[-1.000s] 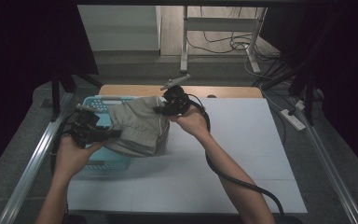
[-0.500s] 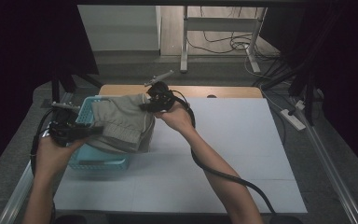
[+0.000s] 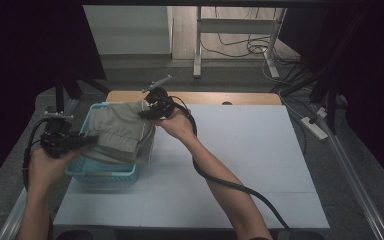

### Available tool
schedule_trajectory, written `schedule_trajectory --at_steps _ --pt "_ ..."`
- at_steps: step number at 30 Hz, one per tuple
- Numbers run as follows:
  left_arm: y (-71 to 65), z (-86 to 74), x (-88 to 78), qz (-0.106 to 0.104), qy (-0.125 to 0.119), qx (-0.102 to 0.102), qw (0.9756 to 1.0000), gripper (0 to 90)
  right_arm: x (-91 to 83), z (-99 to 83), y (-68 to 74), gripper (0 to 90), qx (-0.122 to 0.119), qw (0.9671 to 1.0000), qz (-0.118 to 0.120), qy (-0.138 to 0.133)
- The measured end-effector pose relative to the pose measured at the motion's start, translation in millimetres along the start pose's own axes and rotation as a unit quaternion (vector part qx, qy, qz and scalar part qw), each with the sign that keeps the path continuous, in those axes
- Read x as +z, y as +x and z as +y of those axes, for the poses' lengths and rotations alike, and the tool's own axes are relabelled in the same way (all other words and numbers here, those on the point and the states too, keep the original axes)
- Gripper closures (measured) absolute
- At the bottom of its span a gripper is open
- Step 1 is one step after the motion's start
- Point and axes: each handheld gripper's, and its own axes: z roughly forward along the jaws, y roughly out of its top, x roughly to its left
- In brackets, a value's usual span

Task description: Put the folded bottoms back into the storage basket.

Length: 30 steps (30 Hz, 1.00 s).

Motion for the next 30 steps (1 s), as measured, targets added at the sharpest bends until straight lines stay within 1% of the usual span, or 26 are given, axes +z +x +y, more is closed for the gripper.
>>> schedule_trajectory --at_steps 1,8,12,16,17,19,20,21,24,27,29,30 --pt "2.4 -1.0 -0.6 0.001 0.0 -0.003 1.0 70.8 2.5 0.9 0.8 70.9 0.003 1.0 0.001 -0.001" --pt "16.4 -7.6 -5.3 0.015 0.001 -0.023 0.9996 71.1 19.9 7.0 6.2 70.9 -0.001 1.0 0.007 0.002" --pt "23.5 -11.2 -7.8 0.022 0.001 -0.033 0.9992 71.3 29.3 9.3 8.9 70.8 0.002 0.9999 0.011 0.004" --pt "29.1 -14.1 -9.5 0.027 0.002 -0.039 0.9989 71.4 36.4 11.5 11.3 70.7 0.002 0.9999 0.013 0.007" --pt "30.2 -14.9 -9.8 0.031 0.003 -0.041 0.9987 71.4 38.3 11.5 12.2 70.7 0.003 0.9999 0.013 0.003" --pt "32.6 -16.3 -10.8 0.042 0.005 -0.046 0.998 71.5 41.1 11.6 13.0 70.6 0.003 0.9999 0.016 0.004" --pt "34.1 -17.2 -11.1 0.042 0.004 -0.049 0.9979 71.5 43.1 11.4 14.2 70.5 0.006 0.9999 0.016 0.001" --pt "35.5 -18.2 -11.1 0.04 0.005 -0.051 0.9979 71.5 44.8 11.1 14.8 70.5 0.004 0.9999 0.015 0.002" --pt "37.6 -19.7 -8.8 0.049 0.012 -0.055 0.9972 71.6 50.3 10.2 16.7 70.4 0.004 0.9999 0.016 0.005" --pt "39.1 -20.7 -6.6 0.048 0.015 -0.057 0.9971 71.6 54.5 9.1 17.9 70.4 0.003 0.9999 0.014 0.008" --pt "41.8 -22.9 -0.9 0.04 0.017 -0.061 0.9972 71.5 59.7 6.6 18.1 70.2 -0.006 0.9998 0.008 0.016" --pt "42.4 -23.4 1.9 0.04 0.019 -0.062 0.9971 71.5 61.8 5.3 17.8 70.2 -0.008 0.9998 0.005 0.015"
